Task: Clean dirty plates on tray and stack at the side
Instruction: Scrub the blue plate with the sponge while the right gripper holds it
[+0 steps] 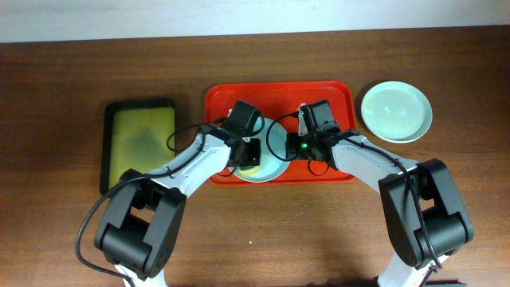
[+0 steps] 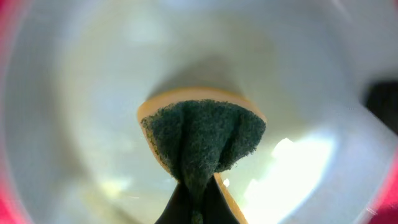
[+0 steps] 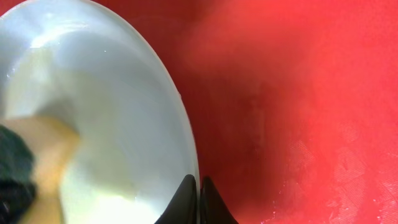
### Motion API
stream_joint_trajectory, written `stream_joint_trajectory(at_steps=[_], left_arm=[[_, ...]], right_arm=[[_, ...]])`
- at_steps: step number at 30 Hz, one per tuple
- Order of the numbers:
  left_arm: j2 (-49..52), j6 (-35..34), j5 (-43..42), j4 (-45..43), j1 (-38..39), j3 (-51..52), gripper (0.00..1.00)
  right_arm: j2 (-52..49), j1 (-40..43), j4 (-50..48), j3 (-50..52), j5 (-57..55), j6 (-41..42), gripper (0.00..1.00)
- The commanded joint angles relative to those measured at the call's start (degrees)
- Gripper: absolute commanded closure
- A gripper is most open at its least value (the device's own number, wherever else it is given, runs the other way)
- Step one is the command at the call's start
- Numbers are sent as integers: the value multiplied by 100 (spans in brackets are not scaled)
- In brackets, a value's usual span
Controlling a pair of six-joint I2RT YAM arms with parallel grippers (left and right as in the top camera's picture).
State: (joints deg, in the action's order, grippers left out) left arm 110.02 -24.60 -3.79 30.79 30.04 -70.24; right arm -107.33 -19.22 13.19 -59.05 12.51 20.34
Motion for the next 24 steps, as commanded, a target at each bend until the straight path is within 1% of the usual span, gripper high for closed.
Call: stream_joint_trajectory(at_steps=[1, 2, 6, 9, 11, 13, 14, 16, 17, 18, 19, 20, 21, 22, 23, 24], left_arm=[[-101, 66, -466, -131, 175, -105, 100], [-57, 66, -402, -181, 175, -105, 100], [247, 68, 669, -216, 52, -105, 100], [531, 68, 1827, -291, -208, -105, 100], [533, 70, 2667, -284, -426, -114, 100], [466, 70, 3073, -286, -564, -168, 100], [404, 70, 3106, -289, -610, -221, 100], [282, 68, 2955, -289, -621, -306, 100], [221, 68, 2647, -293, -614, -352, 100], [190, 68, 2144, -332, -614, -380, 100], [190, 68, 1440, -431, -614, -380, 100], [192, 68, 313, -614, -614, -380, 100], [192, 68, -245, -787, -614, -380, 100], [192, 66, -485, -890, -614, -380, 100], [201, 63, -907, -1132, -614, -380, 100], [208, 17, -949, -1287, -614, -380, 100]], right_arm=[[9, 11, 4, -15, -136, -85, 96], [9, 11, 7, -15, -136, -85, 96], [9, 11, 26, -15, -138, -85, 96], [9, 11, 31, -15, -136, -85, 96], [9, 11, 48, -15, -138, -85, 96], [9, 11, 44, -15, -146, -85, 96], [9, 11, 44, -15, -160, -87, 96], [9, 11, 44, -15, -162, -85, 96], [9, 11, 39, -15, -162, -85, 96], [9, 11, 37, -15, -162, -85, 96], [9, 11, 24, -15, -160, -85, 96], [9, 11, 22, -15, -160, -85, 96], [9, 11, 20, -15, -160, -85, 96], [9, 11, 20, -15, -160, -85, 96], [9, 11, 9, -15, -160, -85, 96], [9, 11, 4, -15, -160, -85, 96]])
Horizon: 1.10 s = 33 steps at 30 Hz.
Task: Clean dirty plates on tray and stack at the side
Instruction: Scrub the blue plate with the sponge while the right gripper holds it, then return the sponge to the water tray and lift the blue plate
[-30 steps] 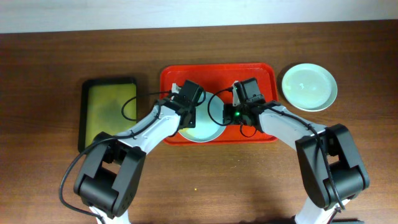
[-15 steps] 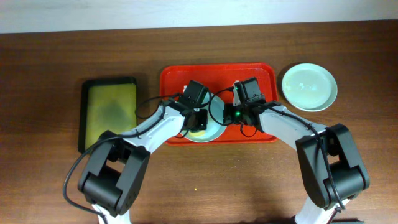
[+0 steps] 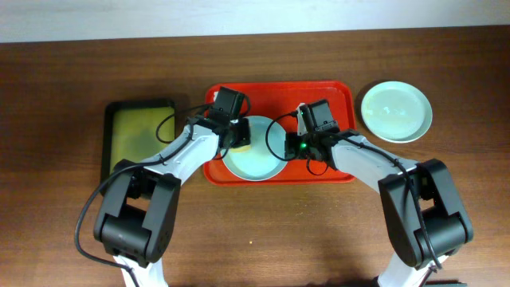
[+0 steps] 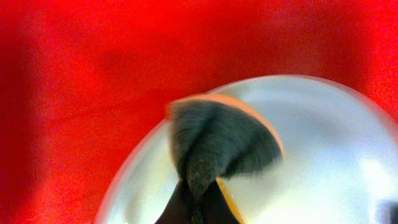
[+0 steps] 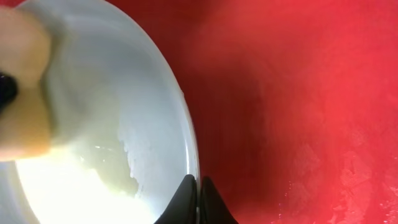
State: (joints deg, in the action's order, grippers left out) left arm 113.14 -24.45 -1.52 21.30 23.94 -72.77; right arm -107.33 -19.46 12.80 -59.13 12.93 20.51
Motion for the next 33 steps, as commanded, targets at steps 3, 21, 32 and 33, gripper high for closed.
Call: stream_joint_trajectory(at_steps=[3, 21, 32, 33], left_arm=[[-4, -37, -1158, -549, -4, -127, 100], [-844, -33, 1665, 588, 39, -129, 100], [-1469, -356, 1379, 1917, -1663, -125, 100], [-1469, -356, 1368, 1954, -1799, -118, 100]], right_arm=[[9, 35, 46, -7, -199, -103, 96], [9, 35, 83, -7, -203, -103, 96], [9, 35, 37, -7, -223, -105, 96], [9, 35, 26, -7, -221, -105, 96]])
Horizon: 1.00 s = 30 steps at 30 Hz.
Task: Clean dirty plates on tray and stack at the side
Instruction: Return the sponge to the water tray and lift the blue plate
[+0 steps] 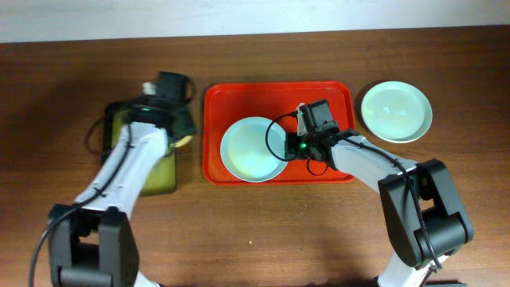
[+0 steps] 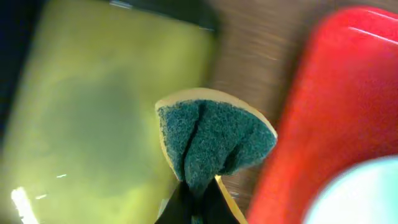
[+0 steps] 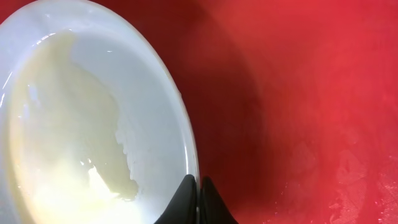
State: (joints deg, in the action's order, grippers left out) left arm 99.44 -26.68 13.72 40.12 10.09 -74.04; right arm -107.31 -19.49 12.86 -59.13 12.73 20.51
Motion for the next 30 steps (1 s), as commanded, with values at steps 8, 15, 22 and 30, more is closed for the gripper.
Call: stream_joint_trajectory(at_steps=[8, 15, 22, 30], left_arm=[[511, -105, -240, 4, -1032, 17, 100], [975, -111, -66, -170, -1443, 17, 100], [975, -109, -688, -190, -1534, 17, 98], [951, -107, -649, -153, -1547, -87, 50]], right_arm=[[7, 37, 15, -7, -201, -105, 96], [7, 37, 20, -7, -203, -105, 96], [7, 37, 37, -7, -267, -105, 96], [7, 37, 57, -7, -267, -105, 96]])
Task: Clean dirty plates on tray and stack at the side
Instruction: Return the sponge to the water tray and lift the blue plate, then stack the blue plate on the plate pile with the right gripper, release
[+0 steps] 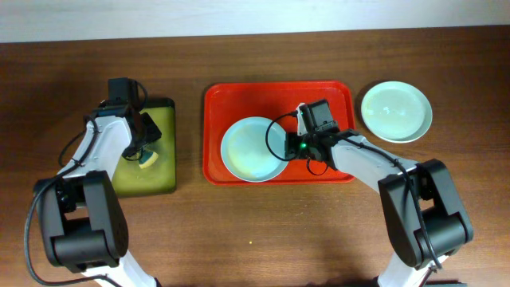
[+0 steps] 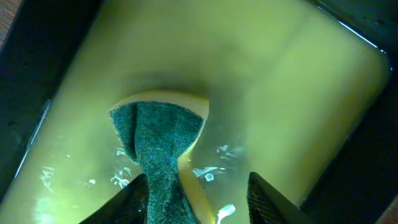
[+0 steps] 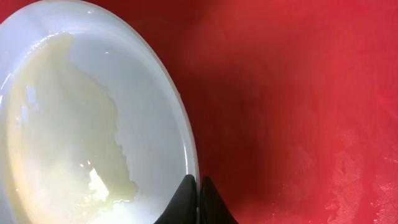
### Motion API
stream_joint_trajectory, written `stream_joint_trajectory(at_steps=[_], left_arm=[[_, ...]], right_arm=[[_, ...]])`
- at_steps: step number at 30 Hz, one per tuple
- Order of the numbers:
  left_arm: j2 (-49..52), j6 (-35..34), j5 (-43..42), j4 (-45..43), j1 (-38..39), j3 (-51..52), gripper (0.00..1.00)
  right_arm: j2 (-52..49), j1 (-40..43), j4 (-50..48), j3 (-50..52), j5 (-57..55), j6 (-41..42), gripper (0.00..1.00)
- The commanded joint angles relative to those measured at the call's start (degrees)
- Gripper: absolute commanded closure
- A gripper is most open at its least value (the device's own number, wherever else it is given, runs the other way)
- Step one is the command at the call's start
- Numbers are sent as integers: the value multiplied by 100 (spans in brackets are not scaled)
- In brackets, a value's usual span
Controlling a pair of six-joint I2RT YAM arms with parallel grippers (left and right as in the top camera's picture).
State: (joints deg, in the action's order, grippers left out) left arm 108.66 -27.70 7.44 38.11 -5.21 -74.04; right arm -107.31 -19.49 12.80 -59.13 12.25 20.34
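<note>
A pale plate [image 1: 253, 149] with a wet film lies in the red tray [image 1: 319, 92]. My right gripper [image 1: 288, 148] is shut on its right rim, and the right wrist view shows the closed fingertips [image 3: 199, 185] pinching the plate [image 3: 93, 124] edge. A second pale plate [image 1: 396, 111] rests on the table right of the tray. My left gripper [image 1: 143, 146] hangs over the black tub [image 1: 163, 104] of yellow-green liquid. In the left wrist view it [image 2: 198, 182] stands open, and the yellow-and-green sponge [image 2: 158, 140] lies in the liquid against its left finger.
The tub of liquid [image 2: 298, 81] has dark walls close around the left gripper. Brown tabletop [image 1: 263, 231] surrounds the tray. A pale wall strip [image 1: 255, 16] runs along the far edge.
My left gripper was shut on the sponge at the tub's right edge. Now it is farther left over the tub, open, with the sponge lying in the liquid. The right gripper has not moved.
First the left gripper pressed the sponge inside the plate while the right held the rim. Then the sponge was at the plate's left rim. Then it was held over the tub's edge, off the tray. Now it lies released in the liquid.
</note>
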Motion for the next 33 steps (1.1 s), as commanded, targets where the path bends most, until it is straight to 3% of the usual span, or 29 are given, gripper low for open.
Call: stream_joint_trajectory(at_steps=[1, 3, 7, 8, 11, 14, 20, 23, 27, 29, 33], left_arm=[[-37, -7, -20, 177, -20, -175, 49], [-260, -7, -20, 426, -20, -350, 47], [-1163, -7, -61, 817, -20, -503, 32], [-1344, -7, -59, 901, -20, -503, 1], [-1464, -7, -61, 938, -20, -503, 1], [-1451, -7, -59, 935, -20, -503, 1], [-1451, -7, -59, 935, -20, -503, 1], [-1451, -7, -59, 935, -20, -503, 1], [-1451, -7, -59, 935, -20, -503, 1], [-1451, -7, -61, 935, -20, -503, 1], [-1451, -7, -59, 935, -20, -503, 1]], right_arm=[[7, 37, 63, -7, -219, -87, 96], [7, 37, 63, -7, -221, -87, 96], [7, 37, 61, -7, -238, -90, 96], [7, 37, 66, -7, -232, -116, 96], [173, 37, 197, -116, -114, -166, 96], [463, 26, 1145, -743, -470, -575, 96], [538, -501, 3939, -2813, -3303, -1093, 96], [538, -1143, 4590, -3565, -4863, -1097, 96], [538, -1963, 4697, -4022, -6522, -1812, 96], [538, -2433, 4391, -4022, -7903, -2918, 96], [538, -2916, 3407, -4019, -8913, -5007, 96]])
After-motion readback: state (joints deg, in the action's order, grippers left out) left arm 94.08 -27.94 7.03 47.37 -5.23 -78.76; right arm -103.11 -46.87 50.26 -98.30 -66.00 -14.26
